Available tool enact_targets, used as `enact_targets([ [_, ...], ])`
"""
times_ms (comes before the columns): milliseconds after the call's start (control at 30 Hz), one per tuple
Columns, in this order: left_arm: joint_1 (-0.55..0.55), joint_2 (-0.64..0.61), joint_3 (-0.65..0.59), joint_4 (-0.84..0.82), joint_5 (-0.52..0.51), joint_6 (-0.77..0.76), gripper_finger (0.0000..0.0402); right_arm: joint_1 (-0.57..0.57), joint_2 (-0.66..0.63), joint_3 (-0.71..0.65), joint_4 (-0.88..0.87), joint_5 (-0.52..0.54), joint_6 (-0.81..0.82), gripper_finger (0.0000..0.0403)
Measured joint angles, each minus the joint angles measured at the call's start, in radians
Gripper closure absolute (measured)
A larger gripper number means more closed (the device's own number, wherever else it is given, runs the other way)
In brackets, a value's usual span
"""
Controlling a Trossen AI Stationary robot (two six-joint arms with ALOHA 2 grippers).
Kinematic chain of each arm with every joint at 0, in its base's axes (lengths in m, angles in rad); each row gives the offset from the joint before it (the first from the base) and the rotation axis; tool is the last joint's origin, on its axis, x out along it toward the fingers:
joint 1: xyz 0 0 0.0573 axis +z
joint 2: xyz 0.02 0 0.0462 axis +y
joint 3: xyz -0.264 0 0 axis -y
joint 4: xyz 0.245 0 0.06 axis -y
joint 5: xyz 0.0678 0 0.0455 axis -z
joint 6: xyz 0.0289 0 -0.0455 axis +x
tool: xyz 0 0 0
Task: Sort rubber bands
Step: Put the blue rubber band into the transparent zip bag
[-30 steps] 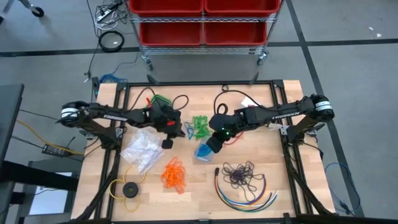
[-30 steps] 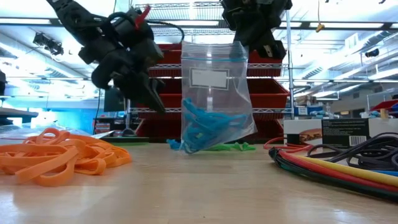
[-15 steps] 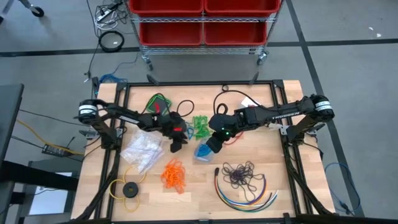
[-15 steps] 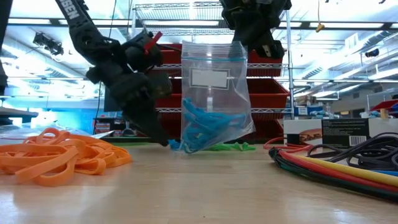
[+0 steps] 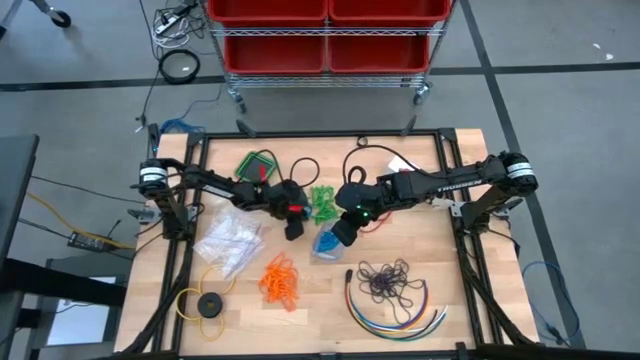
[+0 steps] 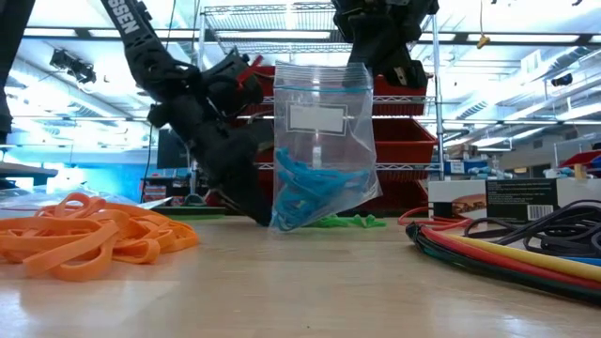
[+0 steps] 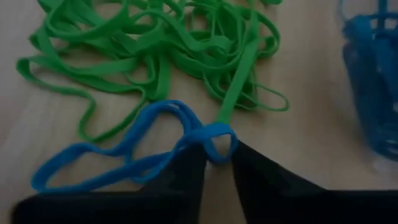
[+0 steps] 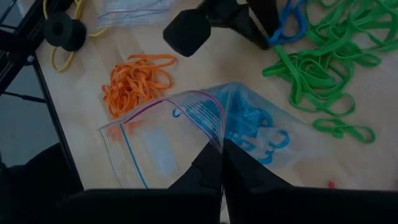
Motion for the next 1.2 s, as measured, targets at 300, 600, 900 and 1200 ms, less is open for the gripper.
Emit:
enact_targets([
  [300, 0.001, -0.04, 0.016, -0.108, 0.055, 0.151, 0.0397, 0.001, 0.0, 0.0, 0.0, 0.015, -0.001, 0.0403],
  [600, -0.026, -0.206, 0.012, -0.216, 0.125, 0.187, 0.0399, 0.002, 0.0, 0.0, 0.0, 0.016, -0.01, 0.0403],
  [900, -0.061, -0.364, 0.013, -0.259, 0.082, 0.211, 0.04, 0.002, 0.0, 0.0, 0.013, 0.017, -0.011, 0.0403],
  [1200, -0.067, -0.366, 0.013, -0.111, 0.246, 0.206, 0.0401, 0.002, 0.0, 0.0, 0.016, 0.018, -0.011, 0.0403],
])
